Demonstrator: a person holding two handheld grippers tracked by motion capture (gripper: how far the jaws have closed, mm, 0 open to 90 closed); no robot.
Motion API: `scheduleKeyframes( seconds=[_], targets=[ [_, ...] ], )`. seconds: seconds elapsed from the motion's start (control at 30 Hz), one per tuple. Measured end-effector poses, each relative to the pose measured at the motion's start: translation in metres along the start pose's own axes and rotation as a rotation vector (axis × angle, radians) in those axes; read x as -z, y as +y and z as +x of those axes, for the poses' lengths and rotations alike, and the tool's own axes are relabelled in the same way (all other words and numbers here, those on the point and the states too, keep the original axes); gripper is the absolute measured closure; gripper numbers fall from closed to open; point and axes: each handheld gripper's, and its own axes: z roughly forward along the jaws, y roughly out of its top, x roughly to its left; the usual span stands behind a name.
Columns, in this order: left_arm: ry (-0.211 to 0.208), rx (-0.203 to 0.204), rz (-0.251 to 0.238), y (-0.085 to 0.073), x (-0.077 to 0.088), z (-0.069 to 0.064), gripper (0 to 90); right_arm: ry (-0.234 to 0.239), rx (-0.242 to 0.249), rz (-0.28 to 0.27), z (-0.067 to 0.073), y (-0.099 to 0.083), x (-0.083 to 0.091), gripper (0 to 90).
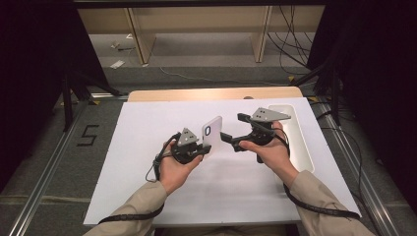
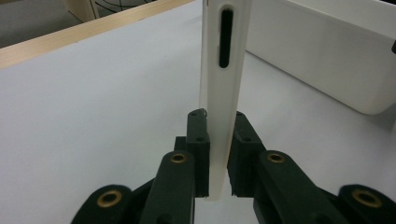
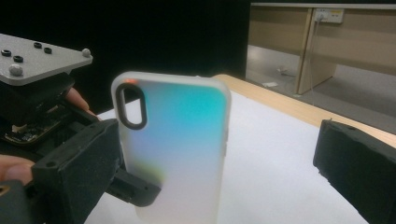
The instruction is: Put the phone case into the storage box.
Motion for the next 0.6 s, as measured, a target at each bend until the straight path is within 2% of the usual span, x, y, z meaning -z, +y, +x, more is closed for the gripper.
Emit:
scheduleKeyframes(
  seconds=[0.4,0.6],
  targets=[
    [-0.016,0.003,0.013,0.003,-0.005,-0.009,80.7,-0.020,0.004,-0.019,0.016,-0.002,-0.009,1.7],
    [-0.018,0.001,0.012,0.004,-0.006,-0.013,80.7,-0.030,-0.016,-0.030,0.020,-0.004,-0.013,1.4]
  ],
)
